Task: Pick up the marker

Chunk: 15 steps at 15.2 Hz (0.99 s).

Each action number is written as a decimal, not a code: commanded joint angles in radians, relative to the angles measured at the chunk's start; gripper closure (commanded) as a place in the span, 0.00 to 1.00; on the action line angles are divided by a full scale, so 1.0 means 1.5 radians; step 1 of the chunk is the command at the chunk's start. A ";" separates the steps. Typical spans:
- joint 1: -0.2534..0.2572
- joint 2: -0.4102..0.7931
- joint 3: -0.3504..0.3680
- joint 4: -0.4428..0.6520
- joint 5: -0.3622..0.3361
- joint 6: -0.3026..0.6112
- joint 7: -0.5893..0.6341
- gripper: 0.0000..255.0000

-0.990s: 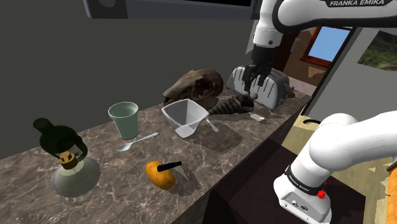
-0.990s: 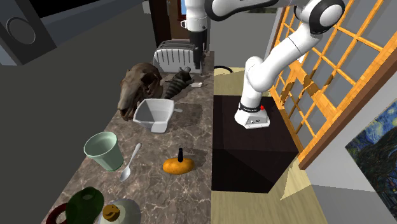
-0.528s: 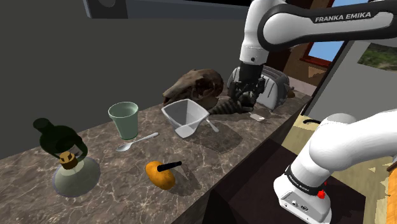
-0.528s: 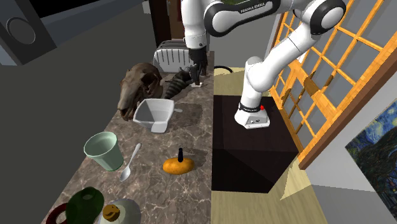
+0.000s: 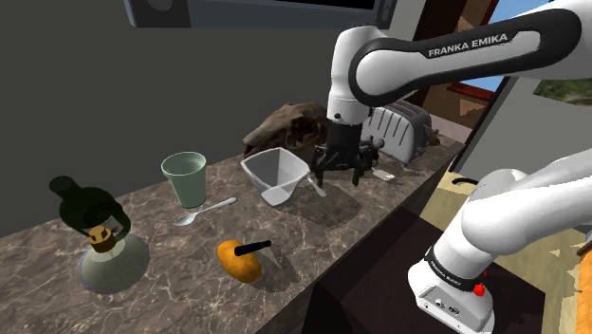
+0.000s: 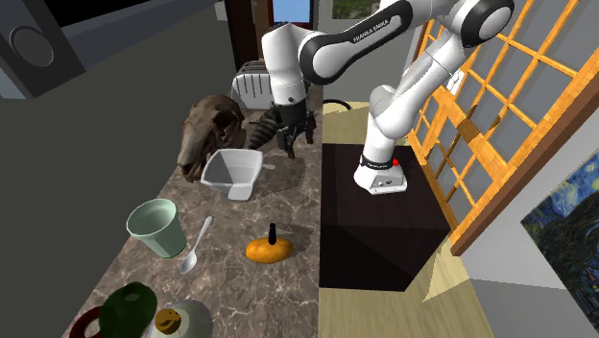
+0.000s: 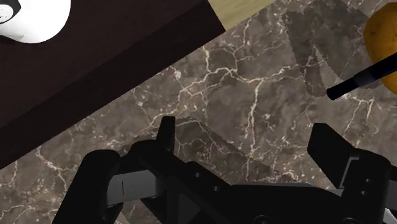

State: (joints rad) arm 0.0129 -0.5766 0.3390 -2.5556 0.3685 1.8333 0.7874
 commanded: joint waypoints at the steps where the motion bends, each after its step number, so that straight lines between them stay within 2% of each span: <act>1: 0.002 0.037 0.032 0.002 0.033 0.036 0.064 0.00; 8: -0.007 0.200 0.123 0.053 0.102 0.159 0.261 0.00; 11: -0.011 0.284 0.154 0.087 0.111 0.217 0.347 0.00; 15: -0.008 0.403 0.178 0.141 0.100 0.296 0.462 0.00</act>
State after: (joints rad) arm -0.0015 -0.0226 0.5977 -2.3625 0.5226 2.2394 1.4318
